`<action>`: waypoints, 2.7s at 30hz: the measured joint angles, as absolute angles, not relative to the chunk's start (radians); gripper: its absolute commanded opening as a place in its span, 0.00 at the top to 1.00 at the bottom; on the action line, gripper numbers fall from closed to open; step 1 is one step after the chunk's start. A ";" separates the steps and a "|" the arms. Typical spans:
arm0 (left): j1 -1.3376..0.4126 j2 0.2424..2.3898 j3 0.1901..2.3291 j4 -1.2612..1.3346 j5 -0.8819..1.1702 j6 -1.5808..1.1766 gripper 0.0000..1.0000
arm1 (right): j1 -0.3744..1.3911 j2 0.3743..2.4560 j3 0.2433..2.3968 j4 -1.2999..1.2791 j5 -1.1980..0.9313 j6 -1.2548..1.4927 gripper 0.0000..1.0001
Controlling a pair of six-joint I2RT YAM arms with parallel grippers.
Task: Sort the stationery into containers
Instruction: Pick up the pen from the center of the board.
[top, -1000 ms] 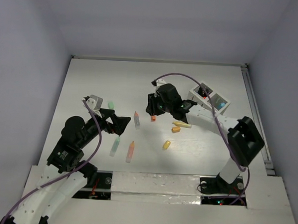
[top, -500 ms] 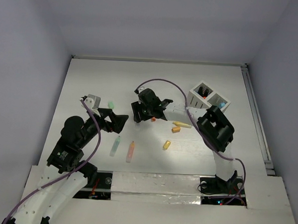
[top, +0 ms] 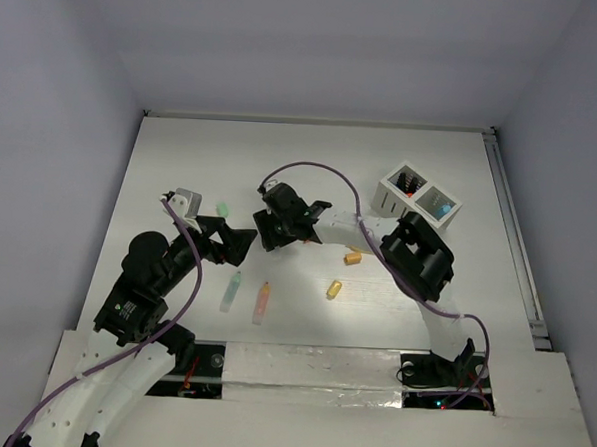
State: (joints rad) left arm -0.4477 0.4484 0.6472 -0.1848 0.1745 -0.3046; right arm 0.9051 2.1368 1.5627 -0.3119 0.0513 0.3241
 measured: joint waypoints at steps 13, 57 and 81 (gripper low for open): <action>-0.448 0.447 0.647 -0.185 0.171 -0.305 0.13 | 0.905 2.138 1.570 -0.334 0.102 0.312 0.38; -0.448 0.453 0.647 -0.175 0.229 -0.308 0.37 | 0.905 1.491 0.910 0.677 -0.042 0.449 0.83; -0.437 0.487 0.641 -0.168 0.274 -0.304 0.45 | 1.023 1.555 0.902 0.871 -0.081 0.641 0.88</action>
